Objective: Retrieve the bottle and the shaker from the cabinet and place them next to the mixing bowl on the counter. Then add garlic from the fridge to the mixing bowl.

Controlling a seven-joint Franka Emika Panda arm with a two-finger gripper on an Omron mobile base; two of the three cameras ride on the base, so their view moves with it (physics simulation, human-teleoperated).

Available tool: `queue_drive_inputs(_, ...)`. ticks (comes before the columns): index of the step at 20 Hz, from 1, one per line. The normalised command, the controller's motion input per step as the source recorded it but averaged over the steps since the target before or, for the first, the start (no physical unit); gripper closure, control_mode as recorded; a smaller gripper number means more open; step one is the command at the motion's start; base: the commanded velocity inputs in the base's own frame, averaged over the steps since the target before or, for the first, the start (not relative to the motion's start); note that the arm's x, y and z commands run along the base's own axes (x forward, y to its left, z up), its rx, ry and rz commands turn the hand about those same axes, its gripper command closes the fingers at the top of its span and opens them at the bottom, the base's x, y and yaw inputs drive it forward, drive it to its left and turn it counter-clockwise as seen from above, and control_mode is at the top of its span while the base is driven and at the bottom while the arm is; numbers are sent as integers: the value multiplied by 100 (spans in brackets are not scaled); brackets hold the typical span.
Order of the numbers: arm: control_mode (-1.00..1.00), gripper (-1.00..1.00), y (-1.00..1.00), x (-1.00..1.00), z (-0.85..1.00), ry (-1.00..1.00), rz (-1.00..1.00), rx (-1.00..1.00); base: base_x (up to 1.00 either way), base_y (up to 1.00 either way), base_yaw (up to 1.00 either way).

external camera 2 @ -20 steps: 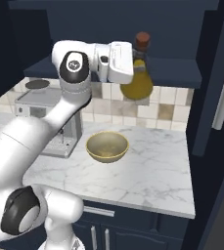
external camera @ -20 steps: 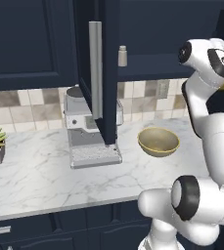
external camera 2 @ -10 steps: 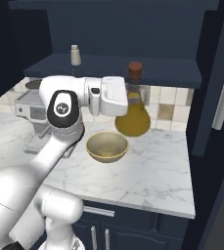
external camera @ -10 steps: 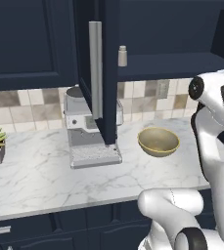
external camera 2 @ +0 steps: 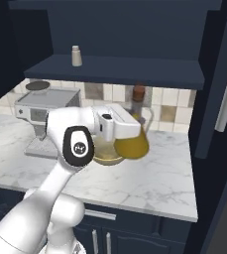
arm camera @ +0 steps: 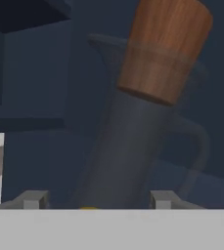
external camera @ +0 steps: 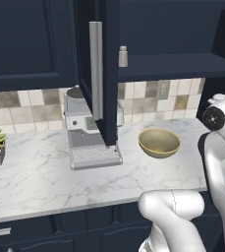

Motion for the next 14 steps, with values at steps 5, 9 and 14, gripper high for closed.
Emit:
queue_drive_inputs(5, -100, 100, 0, 37, -47, 15, 18, 0, 0, 0, 0)
queue_drive_inputs(9, -100, 100, 0, 59, -33, 2, 24, 0, 0, 0, 0)
queue_drive_inputs(14, -100, 100, 0, 58, -41, 0, 27, 0, 0, 0, 0)
